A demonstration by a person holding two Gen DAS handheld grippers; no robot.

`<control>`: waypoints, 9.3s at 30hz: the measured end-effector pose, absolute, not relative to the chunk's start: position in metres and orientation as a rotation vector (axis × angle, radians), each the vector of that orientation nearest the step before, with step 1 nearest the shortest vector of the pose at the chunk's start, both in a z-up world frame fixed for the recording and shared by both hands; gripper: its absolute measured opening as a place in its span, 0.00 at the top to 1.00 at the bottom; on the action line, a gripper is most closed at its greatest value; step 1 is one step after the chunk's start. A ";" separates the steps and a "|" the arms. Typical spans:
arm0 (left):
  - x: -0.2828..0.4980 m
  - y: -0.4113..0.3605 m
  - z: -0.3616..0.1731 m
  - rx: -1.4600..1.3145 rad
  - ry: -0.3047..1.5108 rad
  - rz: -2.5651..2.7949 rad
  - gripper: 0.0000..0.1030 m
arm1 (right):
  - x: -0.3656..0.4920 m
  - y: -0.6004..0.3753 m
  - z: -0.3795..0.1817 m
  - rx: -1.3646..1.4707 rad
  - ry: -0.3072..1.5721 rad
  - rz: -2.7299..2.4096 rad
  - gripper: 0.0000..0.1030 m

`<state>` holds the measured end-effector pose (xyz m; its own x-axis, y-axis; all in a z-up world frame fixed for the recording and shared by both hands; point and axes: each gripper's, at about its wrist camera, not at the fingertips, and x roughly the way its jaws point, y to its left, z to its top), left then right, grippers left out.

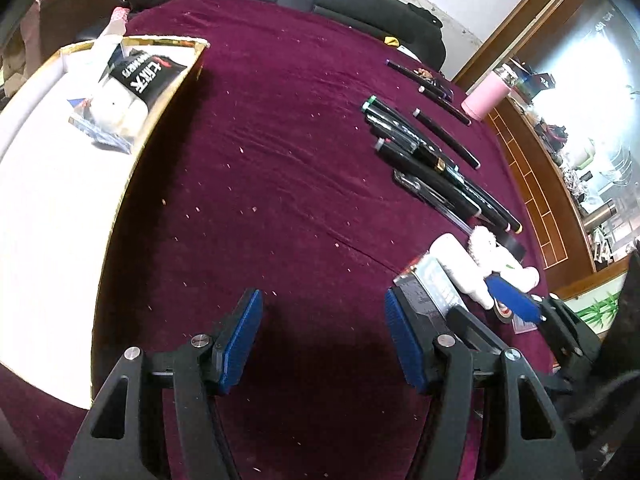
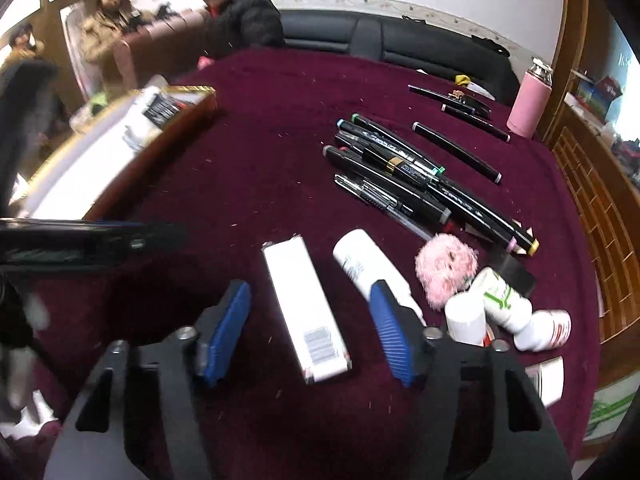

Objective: Organize objects
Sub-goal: 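Grasp the grey medicine box with the right gripper, then grasp the white spray bottle with the left gripper while the right carries the grey box to the tray, then release both items in the tray and move grippers back to the table, then grasp the pink fluffy item with the left gripper while the right grasps a white bottle, then carry both items to the tray and open both grippers to release, then grasp the black tape roll with the left gripper while the right grasps the small white box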

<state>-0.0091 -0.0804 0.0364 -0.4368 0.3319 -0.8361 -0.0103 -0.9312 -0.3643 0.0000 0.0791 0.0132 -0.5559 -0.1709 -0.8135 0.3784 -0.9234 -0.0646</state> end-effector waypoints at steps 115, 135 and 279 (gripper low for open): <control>-0.181 -0.382 0.089 -1.342 -0.477 2.643 0.69 | -0.174 -0.184 0.040 1.383 -0.382 -2.128 0.58; -0.081 -0.297 0.040 -1.300 -0.374 2.611 0.40 | -0.098 0.001 0.071 1.201 -0.684 -2.169 0.47; -0.026 -0.272 0.081 -1.241 -0.537 2.460 0.38 | -0.045 -0.066 0.051 1.352 -0.170 -2.156 0.73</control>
